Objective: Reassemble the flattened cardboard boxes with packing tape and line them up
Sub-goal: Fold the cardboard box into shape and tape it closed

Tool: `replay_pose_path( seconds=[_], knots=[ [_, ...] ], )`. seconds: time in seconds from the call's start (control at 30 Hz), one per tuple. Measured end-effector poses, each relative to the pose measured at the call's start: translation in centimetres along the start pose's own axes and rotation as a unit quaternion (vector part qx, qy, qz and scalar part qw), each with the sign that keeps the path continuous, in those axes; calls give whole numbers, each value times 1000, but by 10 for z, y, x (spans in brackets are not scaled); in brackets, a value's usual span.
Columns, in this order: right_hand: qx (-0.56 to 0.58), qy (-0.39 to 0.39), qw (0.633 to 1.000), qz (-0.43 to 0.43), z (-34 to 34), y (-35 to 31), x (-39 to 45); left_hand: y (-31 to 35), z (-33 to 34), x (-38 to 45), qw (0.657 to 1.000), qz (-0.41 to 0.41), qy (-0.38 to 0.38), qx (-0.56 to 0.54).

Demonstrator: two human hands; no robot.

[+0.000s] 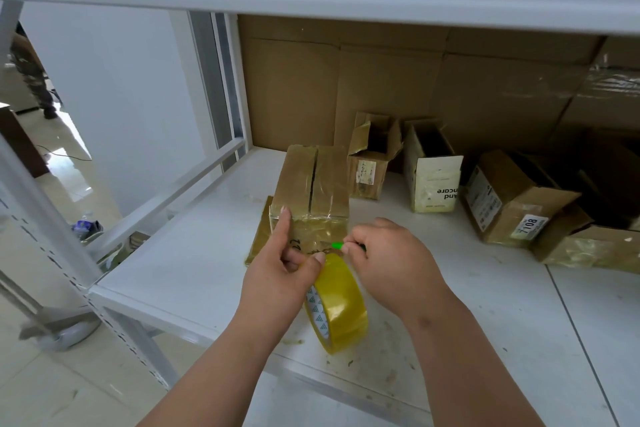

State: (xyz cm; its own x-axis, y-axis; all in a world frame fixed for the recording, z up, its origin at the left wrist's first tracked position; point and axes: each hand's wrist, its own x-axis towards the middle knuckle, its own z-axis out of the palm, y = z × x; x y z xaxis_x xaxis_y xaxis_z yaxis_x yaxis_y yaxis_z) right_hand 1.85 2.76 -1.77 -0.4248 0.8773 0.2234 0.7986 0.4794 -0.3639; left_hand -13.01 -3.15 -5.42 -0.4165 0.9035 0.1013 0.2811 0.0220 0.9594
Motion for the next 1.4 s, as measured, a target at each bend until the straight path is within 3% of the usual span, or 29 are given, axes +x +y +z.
replay_pose_path(
  seconds=[0.13, 0.37, 1.23, 1.4],
  knots=[
    [7, 6, 1000, 20, -4, 9, -6, 0, 1, 0, 1000, -2, 5, -3],
    [76, 7, 996, -45, 0, -13, 0, 1, 2, -1, 1000, 3, 2, -6],
    [-9, -11, 1000, -20, 2, -32, 14, 3, -3, 0, 999, 7, -25, 20],
    [-25, -4, 1000, 17, 1, -10, 6, 1, -8, 2, 999, 6, -29, 21]
  ],
)
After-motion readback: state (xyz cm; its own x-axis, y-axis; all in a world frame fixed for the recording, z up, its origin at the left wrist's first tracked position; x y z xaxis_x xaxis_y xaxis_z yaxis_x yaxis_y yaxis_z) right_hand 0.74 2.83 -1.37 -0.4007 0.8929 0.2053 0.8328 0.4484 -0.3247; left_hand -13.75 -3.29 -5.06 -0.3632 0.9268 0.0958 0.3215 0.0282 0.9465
